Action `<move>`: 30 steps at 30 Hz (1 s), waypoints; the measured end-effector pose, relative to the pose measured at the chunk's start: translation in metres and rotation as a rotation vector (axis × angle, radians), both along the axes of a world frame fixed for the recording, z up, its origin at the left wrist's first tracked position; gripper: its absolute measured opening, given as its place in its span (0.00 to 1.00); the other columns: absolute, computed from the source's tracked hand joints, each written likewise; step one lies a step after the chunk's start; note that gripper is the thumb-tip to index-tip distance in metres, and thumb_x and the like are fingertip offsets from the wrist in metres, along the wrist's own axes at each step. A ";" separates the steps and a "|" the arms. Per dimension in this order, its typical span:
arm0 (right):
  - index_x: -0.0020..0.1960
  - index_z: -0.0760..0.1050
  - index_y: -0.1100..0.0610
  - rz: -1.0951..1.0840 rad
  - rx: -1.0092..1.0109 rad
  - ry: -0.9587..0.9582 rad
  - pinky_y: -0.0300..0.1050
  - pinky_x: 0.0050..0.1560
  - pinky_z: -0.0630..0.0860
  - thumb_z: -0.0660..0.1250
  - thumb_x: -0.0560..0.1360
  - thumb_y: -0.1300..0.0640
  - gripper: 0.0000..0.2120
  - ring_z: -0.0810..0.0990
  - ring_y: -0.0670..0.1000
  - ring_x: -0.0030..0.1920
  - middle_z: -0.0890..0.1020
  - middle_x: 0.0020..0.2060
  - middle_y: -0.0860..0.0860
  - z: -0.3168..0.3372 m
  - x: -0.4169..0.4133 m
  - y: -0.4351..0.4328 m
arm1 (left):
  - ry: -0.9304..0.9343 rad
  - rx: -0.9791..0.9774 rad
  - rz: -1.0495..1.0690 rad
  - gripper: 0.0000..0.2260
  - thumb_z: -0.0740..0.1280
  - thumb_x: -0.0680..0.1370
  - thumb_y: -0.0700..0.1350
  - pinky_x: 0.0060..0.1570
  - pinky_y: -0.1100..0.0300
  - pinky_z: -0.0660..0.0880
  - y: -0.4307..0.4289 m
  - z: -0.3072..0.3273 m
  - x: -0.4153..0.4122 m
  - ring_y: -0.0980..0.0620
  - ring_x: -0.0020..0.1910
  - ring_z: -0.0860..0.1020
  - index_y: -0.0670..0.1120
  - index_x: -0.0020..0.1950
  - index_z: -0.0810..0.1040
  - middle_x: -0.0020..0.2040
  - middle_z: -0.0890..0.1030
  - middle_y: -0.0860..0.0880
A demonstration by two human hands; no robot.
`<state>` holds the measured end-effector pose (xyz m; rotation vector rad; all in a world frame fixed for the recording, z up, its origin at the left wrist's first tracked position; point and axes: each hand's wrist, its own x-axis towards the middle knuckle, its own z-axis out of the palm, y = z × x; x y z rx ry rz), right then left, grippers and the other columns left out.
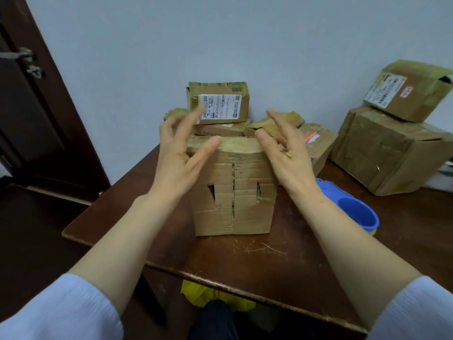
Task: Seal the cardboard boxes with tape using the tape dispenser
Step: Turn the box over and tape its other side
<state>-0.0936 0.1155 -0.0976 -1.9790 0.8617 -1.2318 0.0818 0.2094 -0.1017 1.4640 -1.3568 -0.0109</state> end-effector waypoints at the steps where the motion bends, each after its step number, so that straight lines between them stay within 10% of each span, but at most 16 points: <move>1: 0.60 0.72 0.36 0.037 -0.066 0.031 0.38 0.66 0.66 0.68 0.69 0.37 0.20 0.71 0.45 0.64 0.74 0.61 0.49 0.000 -0.003 0.001 | -0.082 -0.004 -0.046 0.20 0.66 0.74 0.62 0.65 0.69 0.64 0.001 -0.001 0.003 0.59 0.66 0.67 0.63 0.65 0.70 0.65 0.70 0.50; 10: 0.58 0.78 0.47 0.255 0.001 0.288 0.35 0.67 0.66 0.73 0.70 0.53 0.17 0.72 0.40 0.63 0.76 0.63 0.49 0.022 -0.011 0.000 | 0.049 0.169 -0.292 0.13 0.73 0.71 0.54 0.55 0.73 0.69 0.004 0.013 0.016 0.65 0.56 0.76 0.57 0.54 0.80 0.55 0.80 0.58; 19: 0.52 0.82 0.57 0.653 0.558 -0.283 0.41 0.62 0.73 0.69 0.67 0.61 0.14 0.72 0.43 0.66 0.76 0.65 0.45 0.010 -0.025 -0.011 | 0.813 0.189 -0.525 0.22 0.66 0.71 0.37 0.65 0.57 0.70 0.003 0.007 0.025 0.50 0.69 0.72 0.45 0.66 0.77 0.68 0.75 0.48; 25: 0.47 0.83 0.54 0.140 0.372 -0.399 0.44 0.66 0.71 0.54 0.72 0.70 0.21 0.75 0.46 0.63 0.81 0.58 0.48 0.000 0.008 0.010 | 0.659 0.019 -0.092 0.22 0.67 0.77 0.40 0.65 0.61 0.70 -0.007 0.002 -0.016 0.57 0.63 0.75 0.50 0.71 0.71 0.62 0.77 0.53; 30: 0.71 0.67 0.51 0.199 0.356 -0.287 0.42 0.68 0.68 0.59 0.81 0.52 0.19 0.71 0.44 0.66 0.73 0.67 0.46 -0.004 0.000 0.007 | 0.794 -0.016 -0.157 0.28 0.64 0.80 0.44 0.66 0.63 0.68 -0.007 0.004 -0.008 0.61 0.66 0.72 0.51 0.78 0.56 0.73 0.67 0.54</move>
